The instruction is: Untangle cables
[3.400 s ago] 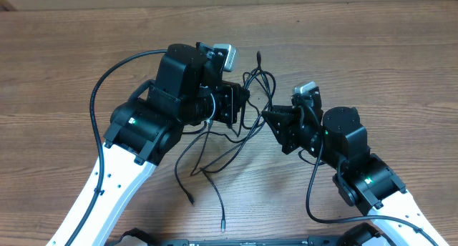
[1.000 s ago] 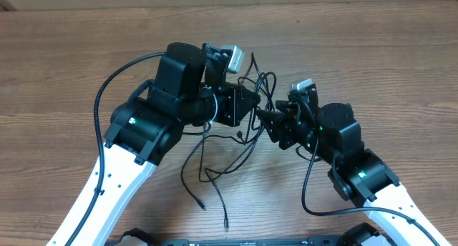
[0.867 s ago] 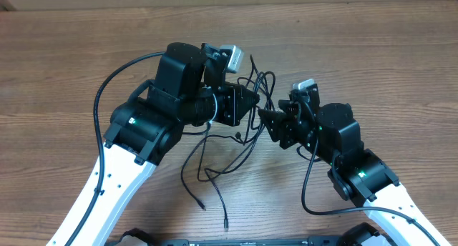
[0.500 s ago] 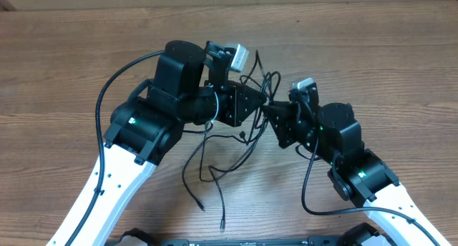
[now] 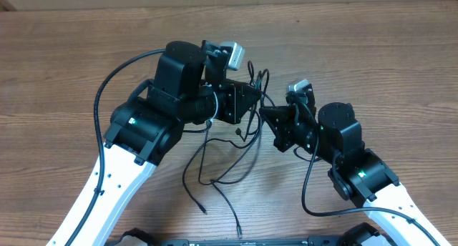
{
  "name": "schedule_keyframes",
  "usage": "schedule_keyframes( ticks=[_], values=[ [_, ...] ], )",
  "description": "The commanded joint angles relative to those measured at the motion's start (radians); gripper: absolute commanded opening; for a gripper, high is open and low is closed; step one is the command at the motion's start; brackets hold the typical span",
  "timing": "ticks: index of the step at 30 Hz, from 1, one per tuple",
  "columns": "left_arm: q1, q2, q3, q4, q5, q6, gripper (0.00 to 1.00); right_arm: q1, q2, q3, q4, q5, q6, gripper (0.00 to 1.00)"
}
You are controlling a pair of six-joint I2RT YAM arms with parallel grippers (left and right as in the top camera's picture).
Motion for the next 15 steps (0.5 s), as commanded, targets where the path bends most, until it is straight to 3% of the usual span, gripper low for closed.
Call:
schedule_keyframes(
  ticks=[1,6,15],
  values=[
    [0.002,-0.01,0.009,-0.027,-0.242,-0.054,0.04,0.003,-0.013,0.011,0.004,-0.045,-0.008,0.04],
    [0.025,-0.01,0.009,-0.095,-0.449,-0.194,0.04,0.003,-0.064,0.011,0.004,-0.045,-0.007,0.04],
    [0.163,0.006,0.007,-0.177,-0.478,-0.269,0.04,0.003,-0.227,0.011,0.005,-0.045,0.0,0.04]
  ],
)
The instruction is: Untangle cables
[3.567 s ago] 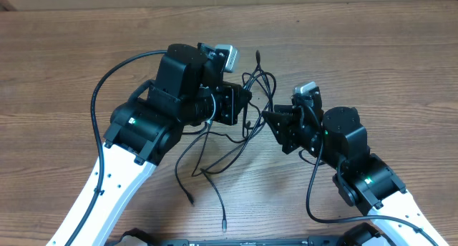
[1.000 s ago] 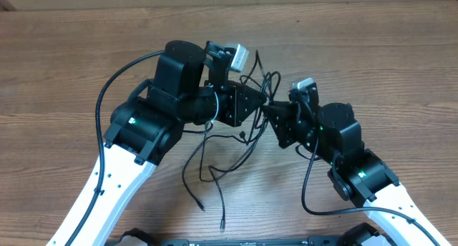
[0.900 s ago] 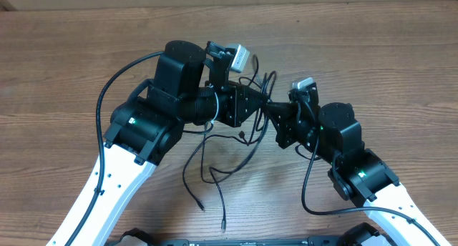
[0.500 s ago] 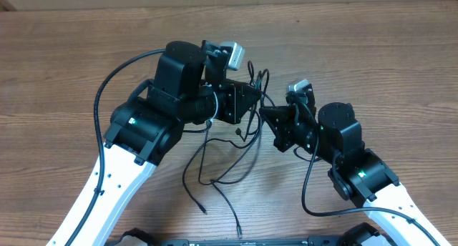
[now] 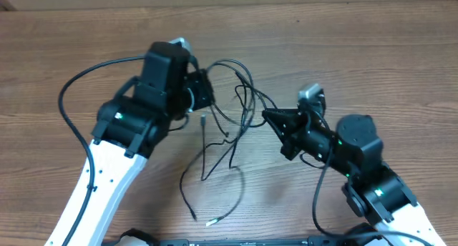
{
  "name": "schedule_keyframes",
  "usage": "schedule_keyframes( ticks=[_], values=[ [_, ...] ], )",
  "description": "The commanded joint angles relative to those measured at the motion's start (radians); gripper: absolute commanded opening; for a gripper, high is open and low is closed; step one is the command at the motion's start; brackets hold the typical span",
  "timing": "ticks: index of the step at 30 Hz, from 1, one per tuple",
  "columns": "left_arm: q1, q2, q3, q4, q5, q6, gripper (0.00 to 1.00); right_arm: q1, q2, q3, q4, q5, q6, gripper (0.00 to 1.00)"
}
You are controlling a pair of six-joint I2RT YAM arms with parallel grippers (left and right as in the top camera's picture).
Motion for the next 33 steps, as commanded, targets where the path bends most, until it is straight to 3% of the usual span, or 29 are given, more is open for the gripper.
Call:
schedule_keyframes(
  ticks=[1,9,12,14,15,19,21,33],
  values=[
    [0.063,0.01,0.007,-0.019,-0.054,-0.038,0.04,0.003,-0.092,0.011,0.008,-0.006,0.0,0.04],
    [0.083,0.034,0.008,-0.047,0.063,-0.005,0.04,0.003,-0.221,0.011,-0.002,0.052,0.003,0.04],
    [0.083,0.034,0.008,0.005,0.22,0.153,0.04,0.003,-0.217,0.011,-0.042,0.082,0.003,0.05],
    [0.083,0.034,0.008,0.048,0.374,0.288,0.04,0.003,-0.217,0.011,-0.078,0.111,0.003,0.11],
    [0.083,0.034,0.008,0.074,0.492,0.387,0.04,0.003,-0.217,0.011,-0.099,0.134,0.003,0.22],
    [0.083,0.034,0.008,0.117,0.773,0.578,0.04,0.003,-0.209,0.011,-0.156,0.225,0.002,0.61],
    [0.079,0.034,0.008,0.127,0.855,0.633,0.04,0.003,-0.194,0.011,-0.166,0.228,0.002,0.7],
    [-0.055,0.034,0.008,0.203,0.888,0.686,0.04,0.003,0.023,0.011,-0.124,0.224,0.003,0.72]
  ],
)
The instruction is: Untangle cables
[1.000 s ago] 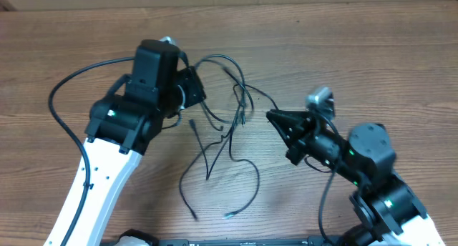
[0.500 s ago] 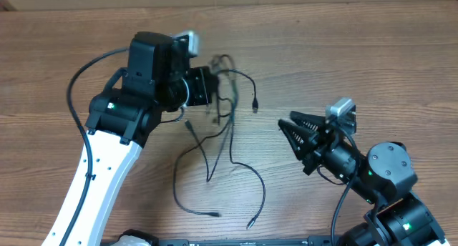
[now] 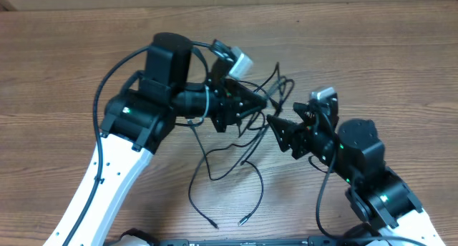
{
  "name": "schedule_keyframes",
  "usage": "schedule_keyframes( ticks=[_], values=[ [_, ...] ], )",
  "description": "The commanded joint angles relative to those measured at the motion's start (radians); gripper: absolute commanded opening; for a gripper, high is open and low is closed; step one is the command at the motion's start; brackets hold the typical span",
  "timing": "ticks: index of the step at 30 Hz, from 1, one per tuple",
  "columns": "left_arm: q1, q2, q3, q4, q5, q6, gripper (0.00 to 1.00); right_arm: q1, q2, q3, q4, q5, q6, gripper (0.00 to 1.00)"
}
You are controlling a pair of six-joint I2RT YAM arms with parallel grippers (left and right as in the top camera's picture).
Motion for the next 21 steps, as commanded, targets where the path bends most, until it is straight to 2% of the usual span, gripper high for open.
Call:
schedule_keyframes(
  ticks=[1,3,4,5,8,12,17,21],
  values=[
    [-0.021,0.001,0.008,0.02,0.042,0.037,0.04,0.003,0.058,0.011,0.011,0.017,0.002,0.71],
    [-0.02,0.001,0.008,0.02,0.042,0.037,0.04,0.003,0.095,0.011,0.016,0.017,0.002,0.53],
    [-0.02,0.001,0.008,0.02,0.042,0.037,0.04,0.003,0.111,0.011,0.018,0.017,0.003,0.37],
    [-0.02,0.001,0.008,0.02,0.04,0.037,0.04,0.003,0.126,0.011,0.021,0.017,0.011,0.25],
    [-0.02,0.001,0.008,0.019,-0.018,0.02,0.04,0.003,0.133,0.011,0.038,0.009,0.029,0.11],
    [-0.02,0.001,0.008,0.019,-0.172,-0.098,0.04,0.003,0.133,0.011,0.05,-0.02,0.028,0.08],
    [-0.02,0.001,0.008,0.01,-0.462,-0.322,0.04,0.003,0.133,0.011,0.05,-0.091,0.025,0.06],
    [-0.02,0.001,0.008,-0.008,-0.591,-0.41,0.04,0.003,0.121,0.011,0.062,-0.166,0.025,0.06]
  ],
)
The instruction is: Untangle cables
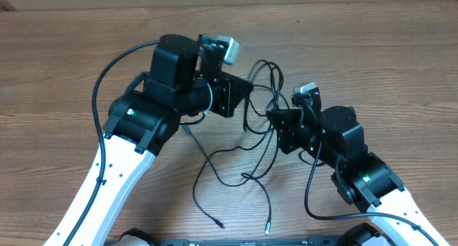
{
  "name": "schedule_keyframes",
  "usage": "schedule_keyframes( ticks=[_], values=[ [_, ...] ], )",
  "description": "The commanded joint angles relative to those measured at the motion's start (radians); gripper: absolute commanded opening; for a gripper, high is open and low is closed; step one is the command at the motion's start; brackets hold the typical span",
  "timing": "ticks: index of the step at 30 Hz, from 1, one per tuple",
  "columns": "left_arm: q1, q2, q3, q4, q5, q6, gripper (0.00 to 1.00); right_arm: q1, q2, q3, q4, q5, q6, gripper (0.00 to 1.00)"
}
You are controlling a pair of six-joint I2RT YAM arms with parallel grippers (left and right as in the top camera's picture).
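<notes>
A tangle of thin black cables (266, 76) hangs between my two grippers in the overhead view. Its loops rise above them, and strands trail down over the wooden table (401, 53). Two loose plug ends (268, 230) lie near the front edge. From the left, my left gripper (247, 87) points right and looks shut on a strand at the tangle's left side. My right gripper (271, 116) points left, its fingers drawn to a point and shut on strands at the tangle's lower right. The exact grip points are hidden by the fingers.
The left arm's own black supply cable (107, 74) arcs over the table to the left. Another supply cable (309, 192) loops beside the right arm. The table's far edge runs along the top of the view.
My left gripper has drawn back up and to the left, away from the right gripper's tip. The loops stand taller between them. One loose plug end has shifted right along the front.
First both grippers met at the centre with the tangle between them. Then the left gripper stood far to the left with strands stretched across the gap. Later the two were tip to tip again. Now they are a short way apart, with the trailing strands spread wider.
</notes>
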Motion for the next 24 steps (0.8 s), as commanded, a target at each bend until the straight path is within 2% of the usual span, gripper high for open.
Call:
schedule_keyframes(
  ticks=[1,11,24],
  values=[
    [-0.002,0.001,0.008,-0.022,-0.225,-0.158,0.04,0.003,-0.026,0.011,0.03,-0.107,-0.005,0.06],
    [-0.002,0.001,0.008,-0.048,-0.245,-0.17,0.04,0.003,-0.096,0.011,0.066,-0.116,-0.009,0.09],
    [-0.002,0.002,0.008,-0.099,-0.279,-0.169,0.04,0.003,-0.123,0.011,0.089,-0.14,-0.004,0.06]
  ],
)
